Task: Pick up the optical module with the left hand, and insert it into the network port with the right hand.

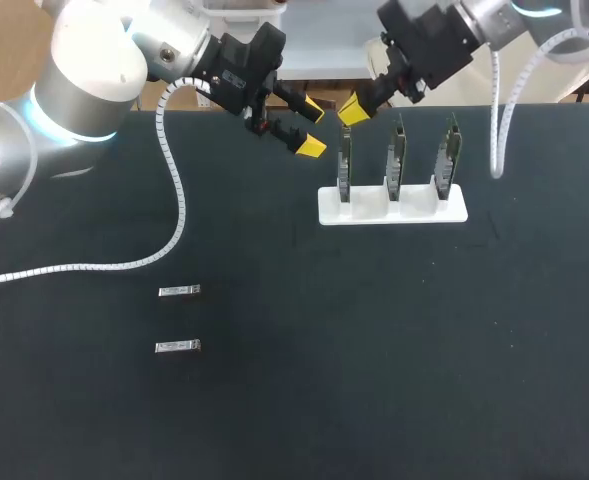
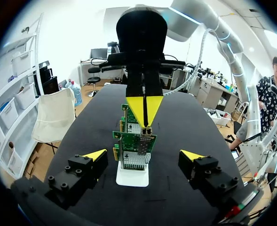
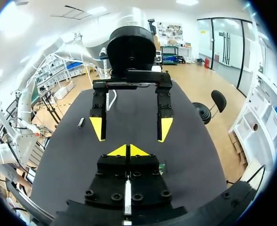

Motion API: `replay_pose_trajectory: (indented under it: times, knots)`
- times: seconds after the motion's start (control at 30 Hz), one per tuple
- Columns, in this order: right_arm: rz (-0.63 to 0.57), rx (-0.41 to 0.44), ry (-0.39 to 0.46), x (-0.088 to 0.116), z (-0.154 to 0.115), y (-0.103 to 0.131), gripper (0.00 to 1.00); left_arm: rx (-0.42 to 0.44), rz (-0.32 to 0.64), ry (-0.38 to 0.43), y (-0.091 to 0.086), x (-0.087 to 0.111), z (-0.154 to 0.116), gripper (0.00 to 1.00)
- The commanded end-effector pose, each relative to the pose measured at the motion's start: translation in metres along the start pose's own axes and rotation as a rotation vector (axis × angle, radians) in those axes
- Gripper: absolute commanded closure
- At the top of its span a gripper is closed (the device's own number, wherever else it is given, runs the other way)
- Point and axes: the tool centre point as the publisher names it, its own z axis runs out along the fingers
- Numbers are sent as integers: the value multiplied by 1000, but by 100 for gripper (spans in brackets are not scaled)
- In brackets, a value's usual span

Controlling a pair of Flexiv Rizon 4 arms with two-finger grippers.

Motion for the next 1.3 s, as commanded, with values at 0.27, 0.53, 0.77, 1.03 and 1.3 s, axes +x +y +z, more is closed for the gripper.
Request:
replay_pose_trajectory:
  times: [0.27, 0.53, 0.77, 1.03, 1.3]
  knots:
    - [9, -5, 13, 5, 4, -1, 100, 3, 0, 3, 2, -1, 0, 0]
    - [17, -11, 19, 8, 7, 1, 100, 3, 0, 3, 2, -1, 0, 0]
    - [2, -5, -33, -4, -3, 2, 100, 3, 0, 3, 2, -1, 0, 0]
    - [-22, 18, -107, -20, -34, 3, 100, 3, 0, 3, 2, -1, 0, 0]
    - [-33, 31, -97, -3, -61, 10, 100, 3, 0, 3, 2, -1, 0, 0]
